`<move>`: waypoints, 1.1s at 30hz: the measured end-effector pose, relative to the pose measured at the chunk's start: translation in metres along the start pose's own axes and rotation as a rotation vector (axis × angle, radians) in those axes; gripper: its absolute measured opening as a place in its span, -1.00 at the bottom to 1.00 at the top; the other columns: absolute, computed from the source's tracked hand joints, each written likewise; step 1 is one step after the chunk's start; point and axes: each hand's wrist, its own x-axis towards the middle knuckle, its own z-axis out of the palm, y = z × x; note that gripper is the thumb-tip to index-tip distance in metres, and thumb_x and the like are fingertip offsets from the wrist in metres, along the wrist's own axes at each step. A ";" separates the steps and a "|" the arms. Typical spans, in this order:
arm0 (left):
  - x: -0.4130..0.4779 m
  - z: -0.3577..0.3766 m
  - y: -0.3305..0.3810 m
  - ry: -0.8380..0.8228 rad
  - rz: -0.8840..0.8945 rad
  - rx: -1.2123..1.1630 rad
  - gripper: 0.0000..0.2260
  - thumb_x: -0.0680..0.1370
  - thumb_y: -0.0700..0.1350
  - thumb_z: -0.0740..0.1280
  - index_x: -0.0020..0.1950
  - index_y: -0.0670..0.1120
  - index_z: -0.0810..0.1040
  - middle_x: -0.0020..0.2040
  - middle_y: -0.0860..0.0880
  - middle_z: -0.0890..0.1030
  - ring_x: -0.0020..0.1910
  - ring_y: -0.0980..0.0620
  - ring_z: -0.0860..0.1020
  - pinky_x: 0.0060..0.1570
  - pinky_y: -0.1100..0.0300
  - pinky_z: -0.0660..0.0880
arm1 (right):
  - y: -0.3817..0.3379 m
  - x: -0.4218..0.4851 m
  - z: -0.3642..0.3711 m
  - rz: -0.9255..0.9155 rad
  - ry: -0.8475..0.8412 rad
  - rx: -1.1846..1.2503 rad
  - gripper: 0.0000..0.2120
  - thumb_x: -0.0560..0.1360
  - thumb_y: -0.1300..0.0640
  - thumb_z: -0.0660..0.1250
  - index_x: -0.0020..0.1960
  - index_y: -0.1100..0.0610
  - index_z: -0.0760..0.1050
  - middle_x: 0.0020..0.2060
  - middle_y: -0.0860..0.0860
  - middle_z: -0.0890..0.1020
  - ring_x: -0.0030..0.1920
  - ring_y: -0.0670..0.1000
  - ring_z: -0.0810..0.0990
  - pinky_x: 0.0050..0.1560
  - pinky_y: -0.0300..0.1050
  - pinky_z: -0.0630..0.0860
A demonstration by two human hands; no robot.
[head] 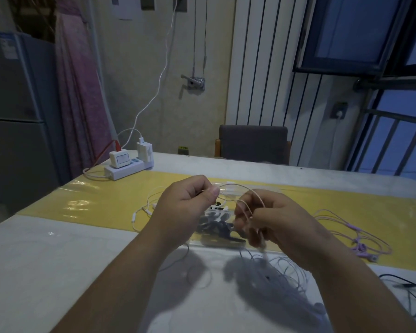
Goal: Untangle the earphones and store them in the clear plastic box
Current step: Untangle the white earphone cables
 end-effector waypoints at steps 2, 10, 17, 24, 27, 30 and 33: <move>0.000 0.000 0.000 -0.003 0.019 0.030 -0.72 0.47 0.01 0.29 -0.29 -0.19 0.49 -0.52 0.13 0.32 -0.48 0.15 0.26 -0.43 0.28 0.20 | -0.001 -0.001 -0.001 0.028 0.002 -0.067 -0.81 0.29 0.19 0.31 -0.10 0.18 0.52 -0.41 0.13 0.58 -0.44 0.07 0.47 -0.45 -0.15 0.32; 0.000 0.001 -0.001 0.031 0.043 0.063 -0.77 0.49 0.02 0.33 -0.28 -0.10 0.52 -0.54 0.12 0.36 -0.51 0.13 0.30 -0.42 0.21 0.27 | 0.004 0.004 0.005 -0.049 0.052 0.060 -0.77 0.48 0.50 0.18 -0.14 0.25 0.53 -0.33 0.15 0.54 -0.38 0.03 0.47 -0.30 -0.12 0.41; 0.000 0.003 0.001 0.046 0.071 0.156 -0.77 0.48 0.00 0.45 -0.33 -0.04 0.53 -0.49 0.11 0.38 -0.45 0.15 0.31 -0.41 0.25 0.27 | 0.000 -0.002 -0.002 0.083 -0.019 -0.025 -0.54 0.52 -0.22 0.21 -0.02 0.18 0.59 -0.48 0.01 0.29 -0.49 -0.03 0.19 -0.48 -0.18 0.15; 0.002 -0.003 0.002 0.230 0.074 0.123 -0.62 0.45 0.15 0.33 -0.33 -0.15 0.44 -0.52 0.13 0.32 -0.49 0.17 0.25 -0.46 0.29 0.19 | 0.001 -0.006 -0.009 0.125 -0.220 0.082 -0.87 0.41 0.40 0.39 -0.08 0.24 0.56 -0.25 0.19 0.62 -0.27 0.11 0.60 -0.25 -0.07 0.56; 0.002 -0.001 0.004 0.219 0.085 0.118 -0.63 0.44 0.16 0.33 -0.33 -0.13 0.45 -0.51 0.11 0.34 -0.48 0.17 0.28 -0.46 0.32 0.21 | 0.004 -0.005 -0.006 0.097 -0.251 0.098 -0.75 0.35 0.56 0.30 -0.16 0.23 0.52 -0.05 0.26 0.64 -0.10 0.16 0.64 -0.13 0.02 0.62; 0.002 0.000 0.003 0.213 0.086 0.115 -0.62 0.44 0.16 0.33 -0.33 -0.14 0.45 -0.52 0.11 0.34 -0.48 0.16 0.27 -0.45 0.30 0.22 | 0.006 -0.002 -0.003 0.060 -0.232 0.080 -0.67 0.22 0.54 0.26 -0.09 0.25 0.51 -0.07 0.24 0.66 -0.17 0.14 0.64 -0.18 -0.04 0.60; 0.002 -0.002 0.002 0.222 0.082 0.098 -0.60 0.44 0.16 0.33 -0.31 -0.17 0.46 -0.52 0.11 0.33 -0.48 0.16 0.26 -0.45 0.27 0.22 | 0.004 -0.002 -0.001 0.076 -0.210 0.084 -0.57 0.17 0.48 0.16 0.00 0.23 0.47 -0.25 0.18 0.64 -0.38 0.06 0.55 -0.40 -0.14 0.47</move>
